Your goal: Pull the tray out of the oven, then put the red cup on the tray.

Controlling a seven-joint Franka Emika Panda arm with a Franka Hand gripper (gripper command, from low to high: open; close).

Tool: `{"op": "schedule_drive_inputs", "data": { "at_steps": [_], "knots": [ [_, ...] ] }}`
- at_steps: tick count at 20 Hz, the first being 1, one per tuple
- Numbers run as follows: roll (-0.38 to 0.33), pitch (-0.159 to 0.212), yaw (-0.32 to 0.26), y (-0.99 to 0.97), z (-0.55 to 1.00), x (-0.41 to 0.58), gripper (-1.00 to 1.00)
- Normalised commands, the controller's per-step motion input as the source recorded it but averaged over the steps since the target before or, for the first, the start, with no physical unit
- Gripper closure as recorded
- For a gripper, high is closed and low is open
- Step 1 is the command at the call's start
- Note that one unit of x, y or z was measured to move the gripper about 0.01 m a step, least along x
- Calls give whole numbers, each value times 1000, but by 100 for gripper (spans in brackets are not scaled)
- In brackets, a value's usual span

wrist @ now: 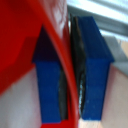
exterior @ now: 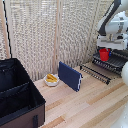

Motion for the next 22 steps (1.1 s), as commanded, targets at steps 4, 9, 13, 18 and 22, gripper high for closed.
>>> {"op": "schedule_drive_inputs", "data": {
  "at_steps": [4, 9, 13, 18, 22],
  "knots": [
    [63, 55, -1, -431, 101, 404, 100],
    [62, 12, -12, -429, 130, 418, 100],
    [18, 40, -10, -299, 54, 342, 100],
    [5, 40, -28, -15, 18, 151, -100],
    [47, 29, -40, 0, 232, 165, -100]
  ]
}}
